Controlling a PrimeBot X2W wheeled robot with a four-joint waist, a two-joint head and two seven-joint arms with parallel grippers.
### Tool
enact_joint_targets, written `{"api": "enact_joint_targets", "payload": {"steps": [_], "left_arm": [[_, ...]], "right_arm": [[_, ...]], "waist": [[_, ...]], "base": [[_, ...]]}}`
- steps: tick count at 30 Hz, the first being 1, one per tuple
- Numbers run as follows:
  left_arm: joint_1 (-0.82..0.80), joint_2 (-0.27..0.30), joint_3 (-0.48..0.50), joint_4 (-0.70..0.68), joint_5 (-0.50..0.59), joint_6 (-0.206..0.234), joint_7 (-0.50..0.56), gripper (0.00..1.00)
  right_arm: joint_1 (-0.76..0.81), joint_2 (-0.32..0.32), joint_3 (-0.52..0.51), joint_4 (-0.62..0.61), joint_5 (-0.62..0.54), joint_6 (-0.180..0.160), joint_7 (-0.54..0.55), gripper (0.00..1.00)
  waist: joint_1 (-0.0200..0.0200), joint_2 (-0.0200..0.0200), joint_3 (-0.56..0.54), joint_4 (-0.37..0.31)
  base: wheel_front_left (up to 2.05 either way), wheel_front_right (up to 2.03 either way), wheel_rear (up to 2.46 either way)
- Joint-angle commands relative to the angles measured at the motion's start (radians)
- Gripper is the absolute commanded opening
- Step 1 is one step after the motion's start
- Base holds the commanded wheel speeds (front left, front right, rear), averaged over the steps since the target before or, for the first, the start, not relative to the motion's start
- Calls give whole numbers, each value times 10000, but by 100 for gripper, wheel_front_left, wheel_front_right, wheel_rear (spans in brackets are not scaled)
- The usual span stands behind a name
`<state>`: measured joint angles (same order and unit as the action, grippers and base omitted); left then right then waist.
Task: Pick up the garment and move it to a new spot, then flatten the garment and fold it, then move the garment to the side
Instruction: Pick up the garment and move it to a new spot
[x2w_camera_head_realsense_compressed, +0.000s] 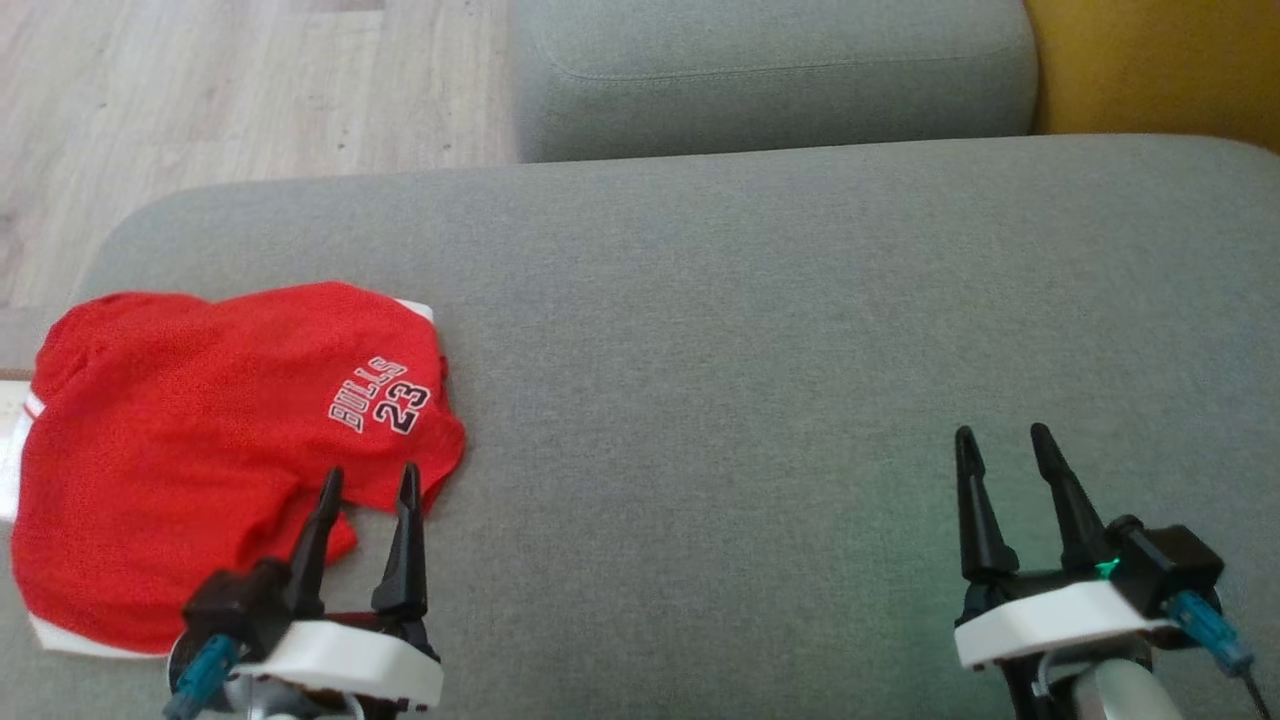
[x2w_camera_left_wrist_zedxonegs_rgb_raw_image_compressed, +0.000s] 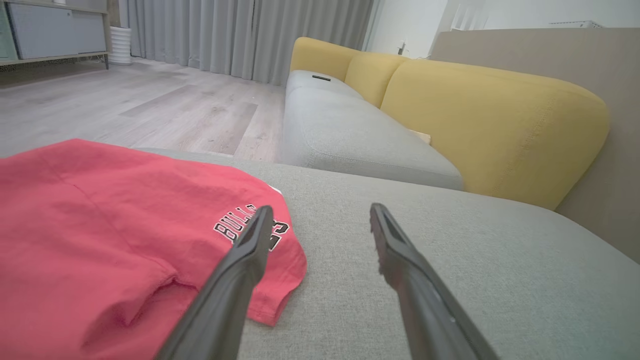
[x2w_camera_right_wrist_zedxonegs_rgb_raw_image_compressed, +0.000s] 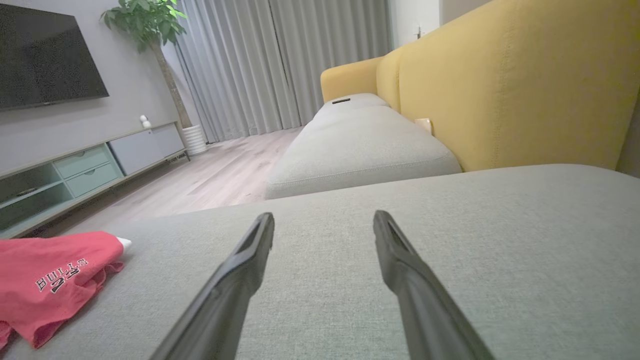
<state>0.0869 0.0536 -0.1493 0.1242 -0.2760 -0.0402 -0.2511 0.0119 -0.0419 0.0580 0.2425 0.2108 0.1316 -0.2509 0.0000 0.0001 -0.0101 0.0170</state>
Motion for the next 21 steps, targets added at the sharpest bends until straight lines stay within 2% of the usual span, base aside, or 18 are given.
{"api": "enact_joint_targets", "payload": {"steps": [1,21], "left_arm": [[-415,-33,316,-333,-83,57,-107,100],[-386,-33,942,-419,97,152,-107,100]], "right_arm": [[-302,-83,334,-250,59,-9,-109,100],[-272,-83,1299,-154,551,-9,-109,100]], "waist": [[0,-1,-5,113],[0,-1,-30,1960]], "base": [[0,0,0],[0,0,0]]}}
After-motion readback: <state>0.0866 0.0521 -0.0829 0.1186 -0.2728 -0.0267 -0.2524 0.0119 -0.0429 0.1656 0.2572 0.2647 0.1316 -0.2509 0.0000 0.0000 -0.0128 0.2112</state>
